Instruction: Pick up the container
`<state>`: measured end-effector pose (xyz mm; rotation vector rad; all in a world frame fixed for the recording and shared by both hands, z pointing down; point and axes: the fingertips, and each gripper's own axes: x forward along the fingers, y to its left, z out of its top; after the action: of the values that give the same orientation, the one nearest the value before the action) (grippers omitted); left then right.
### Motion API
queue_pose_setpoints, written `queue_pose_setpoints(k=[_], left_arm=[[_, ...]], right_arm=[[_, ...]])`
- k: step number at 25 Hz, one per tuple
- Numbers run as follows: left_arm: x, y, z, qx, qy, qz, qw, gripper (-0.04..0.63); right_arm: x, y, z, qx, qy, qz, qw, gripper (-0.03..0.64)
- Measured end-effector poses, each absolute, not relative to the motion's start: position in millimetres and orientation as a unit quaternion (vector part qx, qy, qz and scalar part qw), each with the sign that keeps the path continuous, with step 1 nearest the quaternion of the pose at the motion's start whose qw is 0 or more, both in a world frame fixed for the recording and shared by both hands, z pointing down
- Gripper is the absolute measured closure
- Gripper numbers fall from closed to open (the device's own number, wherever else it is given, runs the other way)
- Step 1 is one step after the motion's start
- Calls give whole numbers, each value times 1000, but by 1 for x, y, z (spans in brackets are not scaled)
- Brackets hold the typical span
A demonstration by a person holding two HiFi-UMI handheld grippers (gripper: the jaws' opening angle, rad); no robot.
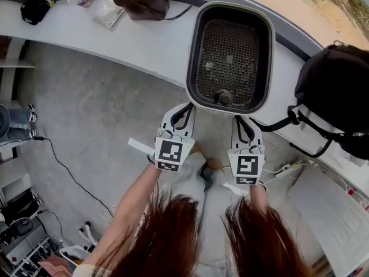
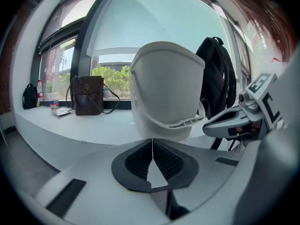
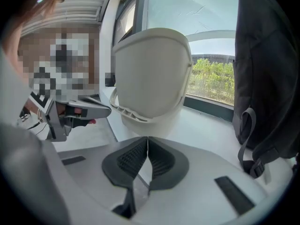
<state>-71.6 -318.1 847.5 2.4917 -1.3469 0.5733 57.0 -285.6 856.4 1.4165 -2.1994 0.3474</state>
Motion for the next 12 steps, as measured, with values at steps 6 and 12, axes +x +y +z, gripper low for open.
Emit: queue_pose_setpoints(k=[6,12], left_arm=[[-63,-325,860,865,-447,198,113,577],[-61,-334,866,867,-449,194,102,577]], right_arm=[[64,-298,862,527,-806,112,246,592],[66,-308,862,530,-807,98,241,592]])
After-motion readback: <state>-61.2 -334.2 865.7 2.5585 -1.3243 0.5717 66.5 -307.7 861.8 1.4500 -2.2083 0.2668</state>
